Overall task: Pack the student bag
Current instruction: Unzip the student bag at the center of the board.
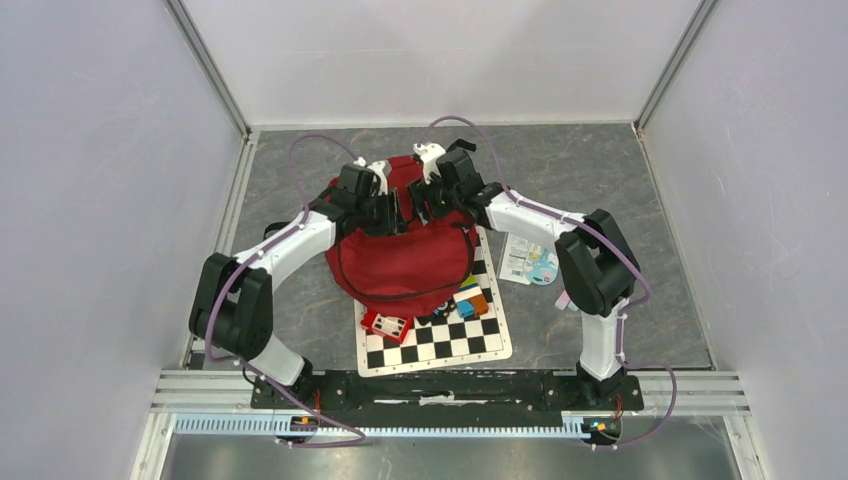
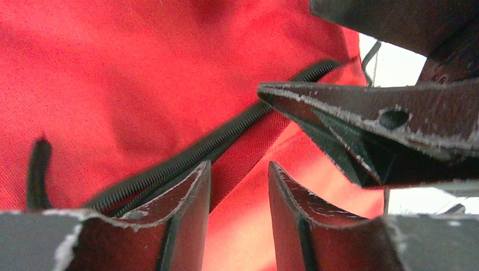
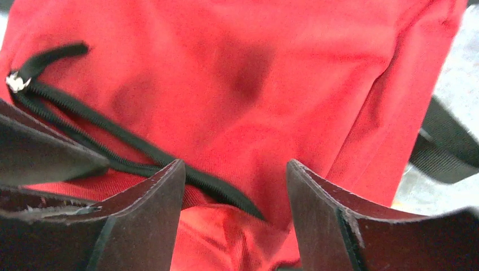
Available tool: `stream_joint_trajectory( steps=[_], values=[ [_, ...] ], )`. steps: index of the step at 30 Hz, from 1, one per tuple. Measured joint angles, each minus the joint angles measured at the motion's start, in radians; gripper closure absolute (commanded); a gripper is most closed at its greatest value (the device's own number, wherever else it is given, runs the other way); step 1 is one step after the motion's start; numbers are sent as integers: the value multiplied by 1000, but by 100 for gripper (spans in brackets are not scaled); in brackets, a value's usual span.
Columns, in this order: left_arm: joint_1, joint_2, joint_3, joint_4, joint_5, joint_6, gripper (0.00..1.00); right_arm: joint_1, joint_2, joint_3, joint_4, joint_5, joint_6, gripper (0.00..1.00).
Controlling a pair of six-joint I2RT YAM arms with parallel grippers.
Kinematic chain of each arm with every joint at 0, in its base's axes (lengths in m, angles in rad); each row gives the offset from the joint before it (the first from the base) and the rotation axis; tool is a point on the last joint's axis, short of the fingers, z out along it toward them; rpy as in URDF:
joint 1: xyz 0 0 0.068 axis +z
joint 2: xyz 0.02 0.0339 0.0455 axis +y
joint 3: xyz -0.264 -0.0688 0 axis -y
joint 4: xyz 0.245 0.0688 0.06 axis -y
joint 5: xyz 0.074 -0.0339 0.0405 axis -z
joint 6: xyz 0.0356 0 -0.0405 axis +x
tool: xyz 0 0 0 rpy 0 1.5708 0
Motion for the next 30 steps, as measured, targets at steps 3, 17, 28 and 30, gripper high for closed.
stream_joint_trajectory(
  steps=[3,17,28,30],
  values=[
    [-25,-43,-52,-7,-23,0,56,2,-48,-84,1,-10,5,34],
    [-26,-122,-124,-47,-61,-3,51,36,-207,-330,111,30,31,32],
    [-27,-101,58,-155,-212,231,32,38,-206,-406,217,84,46,41],
    [-27,-72,65,-147,-230,260,30,38,-206,-417,235,89,50,41]
  ],
)
